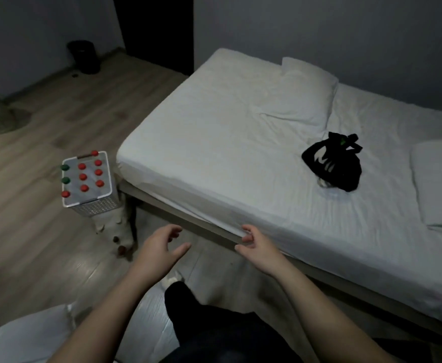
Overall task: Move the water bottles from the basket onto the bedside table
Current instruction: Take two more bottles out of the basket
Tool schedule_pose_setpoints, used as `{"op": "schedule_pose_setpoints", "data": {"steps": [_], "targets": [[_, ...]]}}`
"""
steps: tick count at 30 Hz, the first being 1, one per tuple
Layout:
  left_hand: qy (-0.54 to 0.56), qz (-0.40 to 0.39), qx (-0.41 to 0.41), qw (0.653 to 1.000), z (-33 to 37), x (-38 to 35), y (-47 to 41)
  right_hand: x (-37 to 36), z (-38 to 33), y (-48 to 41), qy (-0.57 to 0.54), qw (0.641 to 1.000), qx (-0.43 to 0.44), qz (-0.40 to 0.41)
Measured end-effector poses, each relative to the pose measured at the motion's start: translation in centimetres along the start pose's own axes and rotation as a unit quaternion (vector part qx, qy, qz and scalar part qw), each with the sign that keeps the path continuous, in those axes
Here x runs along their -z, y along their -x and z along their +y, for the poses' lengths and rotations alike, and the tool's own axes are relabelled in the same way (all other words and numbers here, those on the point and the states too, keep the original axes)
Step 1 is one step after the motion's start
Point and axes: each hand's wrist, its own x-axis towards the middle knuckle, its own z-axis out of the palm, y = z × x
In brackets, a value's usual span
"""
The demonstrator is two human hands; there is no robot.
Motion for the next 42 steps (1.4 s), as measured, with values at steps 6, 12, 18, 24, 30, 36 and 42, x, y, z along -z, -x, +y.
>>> {"op": "schedule_pose_setpoints", "data": {"steps": [6, 12, 18, 24, 30, 36, 42], "targets": [[-0.018, 0.006, 0.028, 0.999, -6.3, 6.1, -7.0, -5.3, -6.7, -9.0, 0.015, 0.999, 0.008, -0.032], [0.004, 0.029, 0.099, 0.995, -12.4, 13.6, -13.4, -10.7, -17.5, -17.6, 0.04, 0.995, 0.038, -0.088], [0.036, 0.086, 0.139, 0.986, -16.7, 19.3, -18.2, -13.5, -27.9, -23.6, 0.086, 0.982, 0.115, -0.126], [0.047, 0.098, 0.165, 0.98, -22.4, 24.6, -22.7, -17.3, -34.2, -27.2, 0.097, 0.975, 0.121, -0.16], [0.034, 0.073, 0.193, 0.978, -29.9, 30.4, -28.9, -22.3, -41.0, -31.7, 0.077, 0.982, 0.07, -0.159], [-0.012, -0.019, 0.211, 0.977, -37.3, 35.3, -36.4, -29.8, -46.9, -39.0, 0.099, 0.98, 0.044, -0.17], [-0.036, -0.102, 0.217, 0.97, -45.8, 34.3, -44.3, -38.1, -47.2, -48.6, 0.105, 0.976, -0.005, -0.191]]}}
